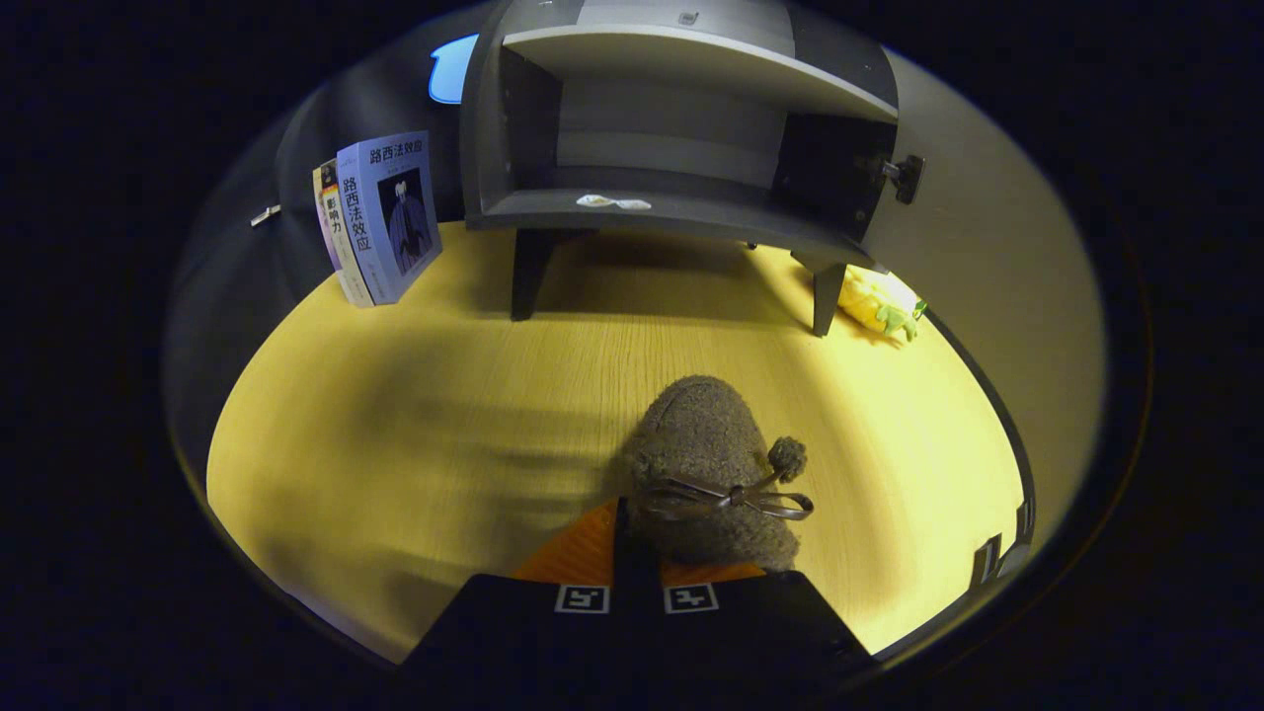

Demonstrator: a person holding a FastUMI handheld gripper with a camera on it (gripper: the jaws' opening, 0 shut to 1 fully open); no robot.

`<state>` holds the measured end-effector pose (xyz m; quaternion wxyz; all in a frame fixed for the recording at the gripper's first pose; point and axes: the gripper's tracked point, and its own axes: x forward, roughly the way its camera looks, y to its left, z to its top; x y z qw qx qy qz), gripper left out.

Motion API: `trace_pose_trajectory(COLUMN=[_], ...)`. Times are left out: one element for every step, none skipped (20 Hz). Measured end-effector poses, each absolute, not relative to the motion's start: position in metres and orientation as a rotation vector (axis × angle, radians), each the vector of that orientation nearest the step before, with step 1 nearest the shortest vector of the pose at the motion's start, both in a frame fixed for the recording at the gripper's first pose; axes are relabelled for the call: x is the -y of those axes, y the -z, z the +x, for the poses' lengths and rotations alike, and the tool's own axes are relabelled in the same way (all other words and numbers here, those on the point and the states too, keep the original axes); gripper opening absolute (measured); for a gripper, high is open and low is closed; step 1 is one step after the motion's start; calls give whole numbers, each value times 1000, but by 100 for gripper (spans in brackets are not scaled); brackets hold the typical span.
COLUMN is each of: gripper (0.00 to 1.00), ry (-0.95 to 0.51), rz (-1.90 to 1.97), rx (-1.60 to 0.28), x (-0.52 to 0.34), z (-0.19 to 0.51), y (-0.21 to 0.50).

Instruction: Open the shoe cabinet door, grab the shoes and put them into the shoe cabinet, then close the shoe cabinet door.

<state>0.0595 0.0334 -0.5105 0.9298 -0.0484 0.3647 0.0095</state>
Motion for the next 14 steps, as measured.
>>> trace_pose_trajectory(gripper=[5, 5, 5, 5, 5, 5, 5, 5, 5, 5, 5, 5, 5, 5], ry=[-21, -21, -21, -20, -17, -14, -9, -6, 0, 4, 5, 6, 15, 20], rz=[-102, -102, -99, -97, -98, -97, -99, -99, -95, -88, -83, -84, -87, -85], rx=[-725, -705, -683, -659, -635, -609, -583, -557, -528, -503, -488, -478, -477, -477], x=[-35, -35, -35, -35, -33, -32, -32, -30, -30, -30, -31, -32, -30, -28], z=[62, 64, 66, 69, 72, 75, 80, 85, 92, 97, 102, 107, 111, 115], y=[495, 480, 462, 442, 422, 401, 380, 360, 343, 325, 313, 302, 293, 284])
